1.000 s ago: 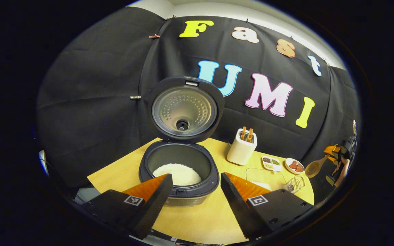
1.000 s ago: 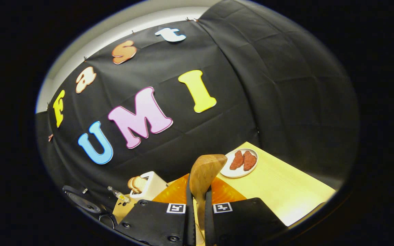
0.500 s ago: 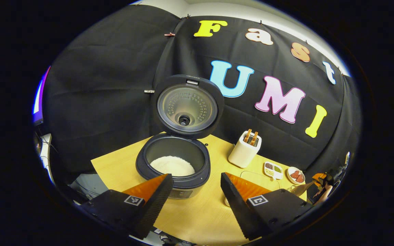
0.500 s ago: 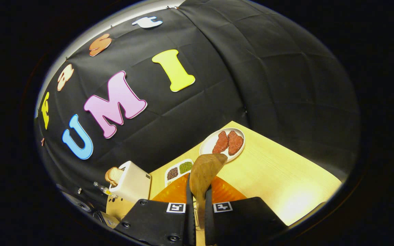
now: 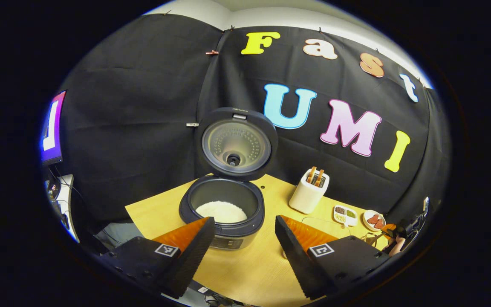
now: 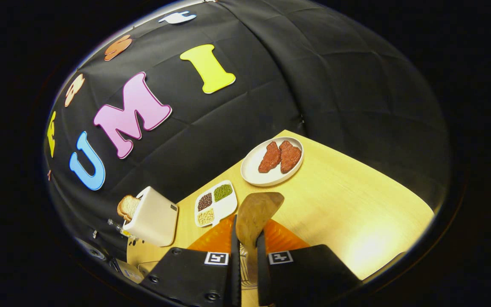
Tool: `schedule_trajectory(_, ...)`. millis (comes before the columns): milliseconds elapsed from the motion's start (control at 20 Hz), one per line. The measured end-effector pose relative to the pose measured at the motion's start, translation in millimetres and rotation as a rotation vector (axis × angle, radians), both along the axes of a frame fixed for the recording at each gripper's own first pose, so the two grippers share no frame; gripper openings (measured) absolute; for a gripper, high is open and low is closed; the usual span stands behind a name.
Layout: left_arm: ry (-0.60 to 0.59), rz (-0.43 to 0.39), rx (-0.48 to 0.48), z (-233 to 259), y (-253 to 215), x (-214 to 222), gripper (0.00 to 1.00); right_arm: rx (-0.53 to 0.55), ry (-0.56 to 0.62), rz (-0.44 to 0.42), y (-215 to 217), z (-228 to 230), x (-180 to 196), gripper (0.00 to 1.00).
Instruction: Close the left gripper, press the button to open the rice cooker; take a wooden spoon from the chopstick holder with the right hand, scoop a spoonful of rice and pour it into the rice cooker, then put the wooden spoon back into the chopstick holder.
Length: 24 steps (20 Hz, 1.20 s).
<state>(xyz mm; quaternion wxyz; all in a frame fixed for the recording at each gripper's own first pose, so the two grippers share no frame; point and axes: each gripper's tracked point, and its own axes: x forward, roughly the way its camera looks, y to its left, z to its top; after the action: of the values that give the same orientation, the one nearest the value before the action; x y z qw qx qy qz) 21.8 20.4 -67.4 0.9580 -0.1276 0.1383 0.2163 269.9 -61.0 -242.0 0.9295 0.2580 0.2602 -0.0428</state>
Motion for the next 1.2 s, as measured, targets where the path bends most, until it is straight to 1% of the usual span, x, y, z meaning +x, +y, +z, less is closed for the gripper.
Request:
schedule_trajectory(50, -0.013, -0.007, 0.008, 5, 0, 3, 0.96, 0.006, -0.005, -0.005, 0, 3, -4, 0.20)
schedule_trajectory(100, -0.028, -0.016, 0.021, 12, 2, 7, 0.96, 0.006, -0.010, -0.013, -2, 6, -7, 0.29)
schedule_trajectory(150, -0.045, -0.025, 0.038, 20, 4, 12, 0.96, 0.012, -0.017, -0.013, -2, 10, -11, 0.30)
schedule_trajectory(200, -0.068, -0.034, 0.060, 30, 7, 17, 0.96, 0.023, -0.023, -0.005, 0, 15, -15, 0.56)
schedule_trajectory(300, -0.118, -0.043, 0.127, 54, 17, 27, 0.96, 0.004, -0.028, -0.006, -2, 20, -27, 1.00)
schedule_trajectory(350, -0.135, -0.033, 0.174, 65, 25, 30, 0.95, -0.016, -0.036, -0.005, -2, 28, -38, 0.98)
schedule_trajectory(400, -0.160, -0.028, 0.220, 78, 33, 33, 0.95, -0.041, -0.042, -0.004, -3, 32, -47, 0.99)
schedule_trajectory(550, -0.238, -0.060, 0.316, 111, 45, 49, 0.95, -0.127, -0.077, 0.001, -5, 52, -81, 0.99)
schedule_trajectory(650, -0.268, -0.059, 0.379, 130, 63, 60, 0.95, -0.170, -0.091, 0.026, 0, 62, -103, 0.98)
schedule_trajectory(700, -0.284, -0.067, 0.411, 140, 70, 66, 0.92, -0.187, -0.089, 0.052, 6, 65, -115, 0.99)
schedule_trajectory(800, -0.325, -0.094, 0.464, 156, 79, 77, 0.92, -0.227, -0.080, 0.128, 22, 73, -146, 0.99)
schedule_trajectory(850, -0.344, -0.109, 0.481, 162, 85, 84, 0.95, -0.257, -0.087, 0.164, 29, 78, -159, 0.98)
schedule_trajectory(900, -0.356, -0.119, 0.495, 167, 91, 90, 0.92, -0.290, -0.101, 0.190, 33, 85, -171, 0.98)
schedule_trajectory(950, -0.364, -0.125, 0.502, 167, 98, 95, 0.94, -0.319, -0.121, 0.207, 38, 92, -182, 0.99)
schedule_trajectory(1050, -0.381, -0.139, 0.495, 170, 110, 110, 0.96, -0.343, -0.155, 0.234, 48, 108, -205, 0.98)
schedule_trajectory(1200, -0.414, -0.167, 0.468, 170, 124, 134, 0.96, -0.367, -0.219, 0.265, 63, 131, -237, 0.99)
